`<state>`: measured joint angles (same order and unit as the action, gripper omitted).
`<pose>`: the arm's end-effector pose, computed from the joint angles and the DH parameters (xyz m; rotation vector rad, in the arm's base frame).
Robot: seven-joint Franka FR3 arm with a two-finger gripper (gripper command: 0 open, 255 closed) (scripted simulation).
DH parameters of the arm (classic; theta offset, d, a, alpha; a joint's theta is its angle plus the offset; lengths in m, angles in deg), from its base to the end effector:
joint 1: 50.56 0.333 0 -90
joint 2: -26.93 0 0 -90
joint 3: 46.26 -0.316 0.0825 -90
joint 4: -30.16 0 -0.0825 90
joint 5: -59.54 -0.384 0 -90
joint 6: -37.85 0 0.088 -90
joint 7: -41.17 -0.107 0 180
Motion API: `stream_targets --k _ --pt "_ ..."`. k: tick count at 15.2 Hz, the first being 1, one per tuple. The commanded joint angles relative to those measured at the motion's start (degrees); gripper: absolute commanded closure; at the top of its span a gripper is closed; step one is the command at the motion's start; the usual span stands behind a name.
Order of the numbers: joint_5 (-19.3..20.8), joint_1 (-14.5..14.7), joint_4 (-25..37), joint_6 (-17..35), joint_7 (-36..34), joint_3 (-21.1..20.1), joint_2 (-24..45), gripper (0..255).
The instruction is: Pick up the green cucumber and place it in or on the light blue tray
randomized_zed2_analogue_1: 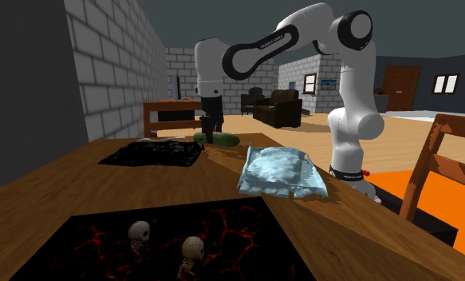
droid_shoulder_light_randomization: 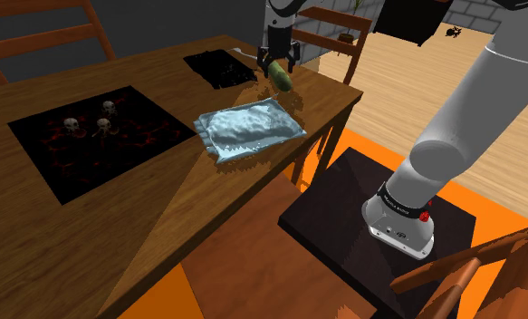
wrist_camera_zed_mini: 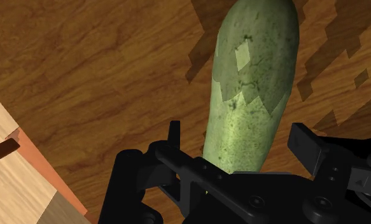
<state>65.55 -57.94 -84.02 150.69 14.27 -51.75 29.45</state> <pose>0.5566 -0.0256 0.4339 2.9580 -0.6902 -0.0695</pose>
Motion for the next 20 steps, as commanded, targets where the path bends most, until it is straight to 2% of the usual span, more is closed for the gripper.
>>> stream_targets --k 1,10,20 --pt "0.0 0.0 0.0 0.0 0.0 0.0 0.0 255" --pt "0.0 0.0 0.0 0.0 0.0 0.0 0.0 255" --pt "-0.4 0.0 5.6 -7.4 0.8 0.0 -1.8 255"
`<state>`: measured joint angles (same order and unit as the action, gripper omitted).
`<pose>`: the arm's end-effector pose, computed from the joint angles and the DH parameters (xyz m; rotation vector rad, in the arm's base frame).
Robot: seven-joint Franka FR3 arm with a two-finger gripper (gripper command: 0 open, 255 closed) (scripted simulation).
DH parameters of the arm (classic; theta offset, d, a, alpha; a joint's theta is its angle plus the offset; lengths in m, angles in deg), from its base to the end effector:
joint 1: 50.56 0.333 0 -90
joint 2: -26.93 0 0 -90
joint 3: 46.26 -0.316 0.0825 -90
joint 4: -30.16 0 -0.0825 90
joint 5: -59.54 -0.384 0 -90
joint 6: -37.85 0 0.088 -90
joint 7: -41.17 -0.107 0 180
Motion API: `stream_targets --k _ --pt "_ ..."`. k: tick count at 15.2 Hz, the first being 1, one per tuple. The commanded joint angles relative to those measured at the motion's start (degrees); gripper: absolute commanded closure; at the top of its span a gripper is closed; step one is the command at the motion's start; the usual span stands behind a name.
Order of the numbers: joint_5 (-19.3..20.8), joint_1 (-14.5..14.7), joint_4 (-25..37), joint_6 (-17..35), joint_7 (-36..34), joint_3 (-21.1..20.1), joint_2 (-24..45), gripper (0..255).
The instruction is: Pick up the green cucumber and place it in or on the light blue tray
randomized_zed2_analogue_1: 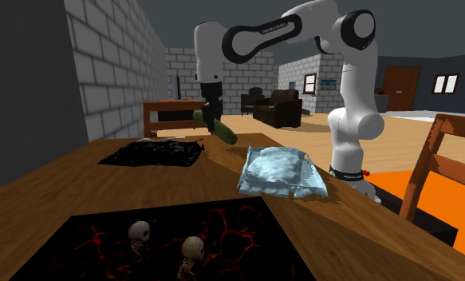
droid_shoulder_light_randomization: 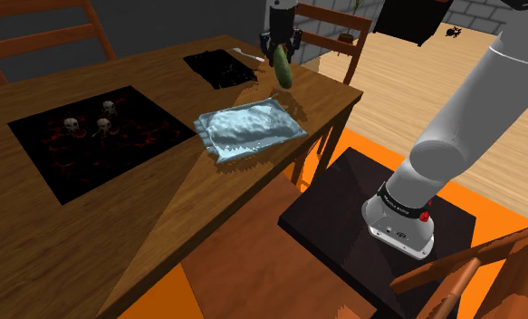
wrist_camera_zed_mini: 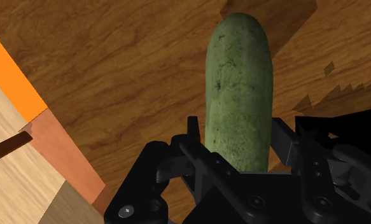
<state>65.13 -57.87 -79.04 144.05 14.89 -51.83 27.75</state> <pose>0.5564 -0.0247 0.4816 2.9579 -0.6905 -0.0693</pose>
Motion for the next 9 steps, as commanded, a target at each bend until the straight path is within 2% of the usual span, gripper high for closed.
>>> stream_targets --k 1,9 --pt "-0.1 0.0 1.3 -1.5 0.2 0.0 -0.2 255" --pt "-0.2 0.0 6.9 -7.5 0.8 0.0 -0.6 255"
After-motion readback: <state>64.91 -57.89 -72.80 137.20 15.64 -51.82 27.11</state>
